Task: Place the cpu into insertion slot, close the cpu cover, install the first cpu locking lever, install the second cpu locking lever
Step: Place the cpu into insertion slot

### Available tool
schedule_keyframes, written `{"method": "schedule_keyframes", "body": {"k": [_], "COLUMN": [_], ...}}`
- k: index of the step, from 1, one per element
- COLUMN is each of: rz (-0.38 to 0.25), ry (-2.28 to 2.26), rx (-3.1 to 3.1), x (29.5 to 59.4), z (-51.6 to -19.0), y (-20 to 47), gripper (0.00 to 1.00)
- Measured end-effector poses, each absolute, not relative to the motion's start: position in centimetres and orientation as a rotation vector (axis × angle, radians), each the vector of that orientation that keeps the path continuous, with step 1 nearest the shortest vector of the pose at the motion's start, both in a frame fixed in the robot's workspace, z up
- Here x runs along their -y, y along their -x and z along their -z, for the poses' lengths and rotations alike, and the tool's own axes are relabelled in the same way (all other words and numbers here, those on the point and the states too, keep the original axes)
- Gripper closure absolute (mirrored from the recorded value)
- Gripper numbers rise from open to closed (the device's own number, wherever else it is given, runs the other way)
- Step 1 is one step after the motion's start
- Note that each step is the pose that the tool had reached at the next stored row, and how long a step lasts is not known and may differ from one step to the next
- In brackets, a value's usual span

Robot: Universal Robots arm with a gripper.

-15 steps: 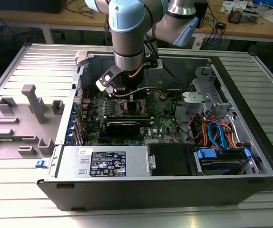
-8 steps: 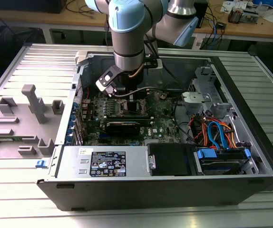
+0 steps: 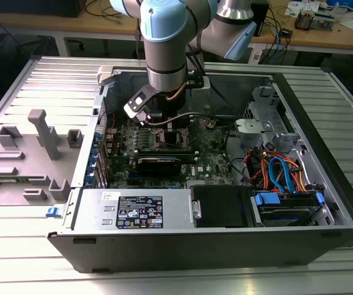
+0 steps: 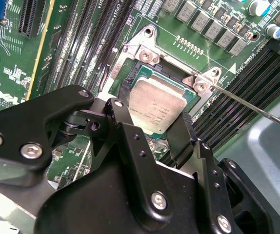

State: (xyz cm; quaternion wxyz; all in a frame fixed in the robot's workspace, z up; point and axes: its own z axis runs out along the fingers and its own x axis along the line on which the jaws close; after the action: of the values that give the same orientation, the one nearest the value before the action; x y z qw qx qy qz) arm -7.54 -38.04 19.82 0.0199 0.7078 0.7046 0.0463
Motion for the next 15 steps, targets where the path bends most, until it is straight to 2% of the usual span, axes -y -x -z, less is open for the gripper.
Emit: {"method": "schedule_keyframes", "body": {"k": [15], "rz": [-0.145], "ry": [-2.197], "rx": [-2.185], "x": [38.03], "z": [-19.9], "y": [7.56], "gripper": [0.46]}}
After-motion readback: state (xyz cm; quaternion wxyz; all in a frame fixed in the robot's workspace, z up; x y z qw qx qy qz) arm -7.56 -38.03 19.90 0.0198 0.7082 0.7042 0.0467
